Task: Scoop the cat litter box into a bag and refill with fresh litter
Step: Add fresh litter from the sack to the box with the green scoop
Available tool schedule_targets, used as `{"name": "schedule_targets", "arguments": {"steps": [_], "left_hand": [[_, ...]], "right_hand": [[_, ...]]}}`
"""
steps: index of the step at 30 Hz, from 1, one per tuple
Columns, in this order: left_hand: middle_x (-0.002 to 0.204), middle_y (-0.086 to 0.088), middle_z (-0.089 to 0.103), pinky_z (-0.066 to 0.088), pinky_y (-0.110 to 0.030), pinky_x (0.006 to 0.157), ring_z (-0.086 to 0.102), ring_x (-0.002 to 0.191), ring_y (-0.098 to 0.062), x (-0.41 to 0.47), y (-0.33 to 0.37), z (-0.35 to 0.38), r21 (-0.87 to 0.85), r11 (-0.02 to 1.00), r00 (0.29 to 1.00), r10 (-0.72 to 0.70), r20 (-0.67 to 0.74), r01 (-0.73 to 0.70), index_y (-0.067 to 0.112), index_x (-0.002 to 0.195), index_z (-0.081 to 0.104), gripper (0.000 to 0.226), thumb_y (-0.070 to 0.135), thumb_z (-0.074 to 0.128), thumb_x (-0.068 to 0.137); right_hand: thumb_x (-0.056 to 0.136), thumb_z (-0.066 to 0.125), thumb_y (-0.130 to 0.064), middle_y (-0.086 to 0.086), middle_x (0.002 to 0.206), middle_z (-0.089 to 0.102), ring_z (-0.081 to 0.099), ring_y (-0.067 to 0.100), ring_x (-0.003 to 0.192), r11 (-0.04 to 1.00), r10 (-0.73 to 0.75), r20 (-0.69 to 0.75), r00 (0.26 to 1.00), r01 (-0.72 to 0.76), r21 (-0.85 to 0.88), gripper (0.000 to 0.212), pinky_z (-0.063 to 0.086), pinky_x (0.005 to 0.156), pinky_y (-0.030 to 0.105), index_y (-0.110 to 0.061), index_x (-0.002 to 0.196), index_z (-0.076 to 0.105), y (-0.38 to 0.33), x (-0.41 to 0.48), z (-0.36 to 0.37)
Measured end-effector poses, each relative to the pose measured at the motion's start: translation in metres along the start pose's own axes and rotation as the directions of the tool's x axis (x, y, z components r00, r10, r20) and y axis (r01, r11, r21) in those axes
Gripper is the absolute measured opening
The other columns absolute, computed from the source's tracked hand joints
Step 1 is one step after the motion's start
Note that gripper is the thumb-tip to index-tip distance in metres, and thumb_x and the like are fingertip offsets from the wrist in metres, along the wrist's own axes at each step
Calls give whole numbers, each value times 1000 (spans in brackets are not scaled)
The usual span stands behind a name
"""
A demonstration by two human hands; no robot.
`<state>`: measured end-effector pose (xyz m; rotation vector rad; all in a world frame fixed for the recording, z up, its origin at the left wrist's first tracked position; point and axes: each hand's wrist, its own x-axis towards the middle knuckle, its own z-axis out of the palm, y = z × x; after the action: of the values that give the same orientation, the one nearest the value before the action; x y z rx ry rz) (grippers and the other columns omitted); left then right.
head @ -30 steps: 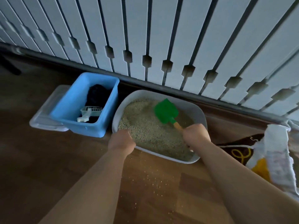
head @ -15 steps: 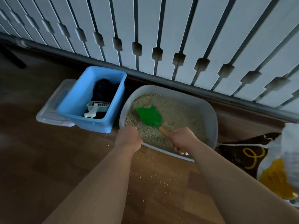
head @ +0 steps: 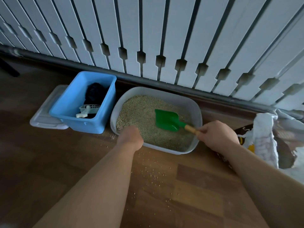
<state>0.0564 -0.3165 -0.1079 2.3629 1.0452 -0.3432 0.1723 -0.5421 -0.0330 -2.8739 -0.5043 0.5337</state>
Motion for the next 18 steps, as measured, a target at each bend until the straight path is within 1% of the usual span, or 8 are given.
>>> {"name": "schedule_targets", "arguments": {"steps": [3, 5, 6, 8, 9, 12, 15, 18], "left_hand": [[60, 0, 48, 33, -22, 44, 44, 49, -11, -1, 6, 0, -19, 999, 999, 30, 12, -30, 6, 78, 61, 13, 12, 56, 89], [66, -2, 55, 38, -24, 47, 49, 53, -12, -2, 9, 1, -33, 998, 999, 49, 16, -48, 1, 100, 66, 19, 14, 56, 89], [65, -3, 56, 39, -25, 47, 49, 53, -13, -4, 11, 0, -32, 998, 998, 60, 22, -59, 2, 99, 67, 19, 14, 57, 88], [59, -2, 50, 37, -26, 47, 47, 51, -14, -4, 15, -1, -8, 998, 998, 61, 22, -61, 10, 75, 62, 16, 16, 57, 88], [55, 0, 45, 34, -26, 47, 43, 48, -15, -2, 15, 0, -11, 998, 998, 63, 11, -63, 13, 63, 53, 25, 16, 57, 88], [51, -1, 43, 33, -26, 46, 39, 43, -16, 7, 17, 2, -52, 996, 998, 66, -1, -66, 12, 57, 47, 35, 20, 58, 90], [73, -1, 66, 46, -27, 51, 58, 57, -14, 13, 26, 0, -97, 989, 993, 106, -43, -110, 13, 82, 68, 18, 23, 58, 93], [90, 4, 67, 37, -16, 39, 56, 58, -4, 11, 40, 3, -328, 942, 996, 49, -71, -69, 18, 112, 67, 20, 22, 55, 96]], "right_hand": [[91, 59, -33, -10, 81, 67, 58, 11, 68, 999, -4, -155, 988, 11, 42, 20, 44, 52, 24, -39, 104, 72, -2, -6, 1], [91, 59, -29, -11, 82, 66, 58, 12, 69, 999, 2, -196, 981, 9, 53, 25, 43, 53, 25, -39, 110, 71, -1, -6, 8], [91, 58, -27, -11, 81, 65, 58, 12, 69, 998, 10, -199, 980, 3, 67, 26, 43, 53, 25, -39, 111, 70, -1, -6, 11], [92, 58, -26, -11, 78, 65, 58, 12, 68, 996, 24, -186, 982, -7, 94, 24, 44, 51, 25, -38, 107, 72, 1, -6, 17], [92, 58, -26, -11, 79, 65, 58, 12, 68, 994, 33, -182, 983, -14, 106, 24, 43, 51, 24, -38, 107, 72, 2, -6, 21], [90, 60, -28, -10, 84, 66, 59, 12, 68, 971, 88, -169, 982, -46, 235, 27, 43, 50, 24, -36, 115, 69, 6, 0, 33], [88, 64, -30, -17, 74, 61, 57, 7, 63, 934, 128, -174, 976, -60, 351, 27, 42, 49, 24, -34, 114, 70, 8, 3, 45], [87, 66, -30, -19, 73, 62, 58, 6, 62, 885, 187, -169, 968, -91, 456, 26, 43, 49, 24, -33, 112, 71, 13, -4, 55]]}}
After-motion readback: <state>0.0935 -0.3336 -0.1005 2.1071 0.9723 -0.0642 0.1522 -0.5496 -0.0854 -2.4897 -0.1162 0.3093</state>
